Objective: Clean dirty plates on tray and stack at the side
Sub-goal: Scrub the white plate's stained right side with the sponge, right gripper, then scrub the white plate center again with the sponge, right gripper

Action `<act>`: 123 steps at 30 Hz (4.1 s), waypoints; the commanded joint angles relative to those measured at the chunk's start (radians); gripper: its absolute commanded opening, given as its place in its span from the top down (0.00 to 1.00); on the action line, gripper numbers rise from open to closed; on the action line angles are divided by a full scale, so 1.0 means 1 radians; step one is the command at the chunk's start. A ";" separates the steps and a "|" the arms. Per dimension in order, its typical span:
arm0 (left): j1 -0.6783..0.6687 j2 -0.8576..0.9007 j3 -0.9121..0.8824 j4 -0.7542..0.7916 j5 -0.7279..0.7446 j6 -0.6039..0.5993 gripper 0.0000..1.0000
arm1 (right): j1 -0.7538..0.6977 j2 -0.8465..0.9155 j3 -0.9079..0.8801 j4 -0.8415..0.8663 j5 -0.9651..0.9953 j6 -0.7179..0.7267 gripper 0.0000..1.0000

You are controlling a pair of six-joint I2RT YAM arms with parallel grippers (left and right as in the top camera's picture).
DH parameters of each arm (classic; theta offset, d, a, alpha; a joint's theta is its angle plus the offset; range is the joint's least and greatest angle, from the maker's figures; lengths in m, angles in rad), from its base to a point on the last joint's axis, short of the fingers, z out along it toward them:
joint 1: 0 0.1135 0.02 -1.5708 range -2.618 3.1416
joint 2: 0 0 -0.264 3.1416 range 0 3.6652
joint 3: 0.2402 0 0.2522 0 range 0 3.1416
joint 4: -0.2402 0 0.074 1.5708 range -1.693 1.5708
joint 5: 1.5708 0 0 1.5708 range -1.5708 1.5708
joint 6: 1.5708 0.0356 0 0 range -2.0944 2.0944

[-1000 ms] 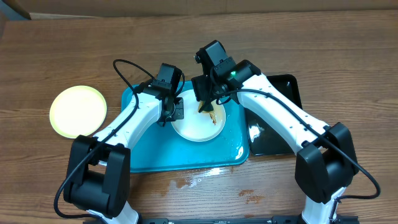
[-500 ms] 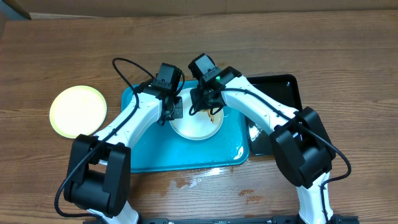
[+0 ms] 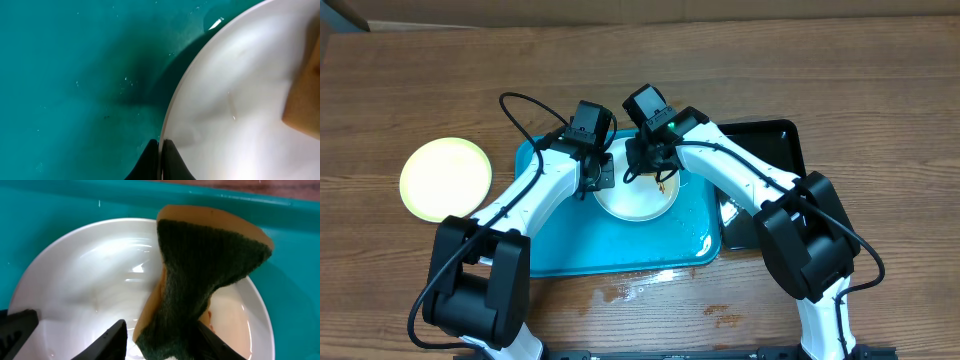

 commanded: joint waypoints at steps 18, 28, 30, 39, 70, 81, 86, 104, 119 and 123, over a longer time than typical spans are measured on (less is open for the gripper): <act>0.029 0.020 -0.101 0.115 0.024 -0.014 0.96 | 0.003 0.035 -0.014 0.097 0.092 0.008 0.53; 0.029 0.062 -0.105 0.125 0.033 -0.006 0.96 | 0.003 0.038 -0.015 0.122 0.092 0.008 0.59; 0.029 0.062 -0.105 0.126 0.033 -0.006 0.96 | 0.003 0.041 -0.015 0.121 0.092 0.008 0.62; 0.038 0.062 -0.105 0.126 0.045 -0.006 0.96 | 0.003 0.108 -0.019 0.119 0.092 0.008 0.64; 0.088 0.062 -0.105 0.130 0.104 -0.007 0.96 | -0.014 0.089 0.026 0.248 0.019 -0.239 0.96; 0.088 0.062 -0.105 0.130 0.103 -0.008 0.96 | -0.084 0.145 0.025 0.237 0.027 -0.240 0.96; 0.088 0.062 -0.105 0.130 0.103 -0.023 0.96 | -0.119 0.145 0.025 0.132 0.027 -0.240 0.96; 0.088 0.062 -0.105 0.131 0.100 -0.030 0.96 | -0.081 0.145 0.023 -0.097 -0.023 0.041 0.96; 0.088 0.062 -0.105 0.137 0.100 -0.030 0.96 | -0.095 0.111 0.065 -0.018 -0.198 0.177 0.96; 0.088 0.062 -0.105 0.137 0.100 -0.029 0.96 | -0.112 0.076 0.071 -0.055 -0.198 0.190 0.96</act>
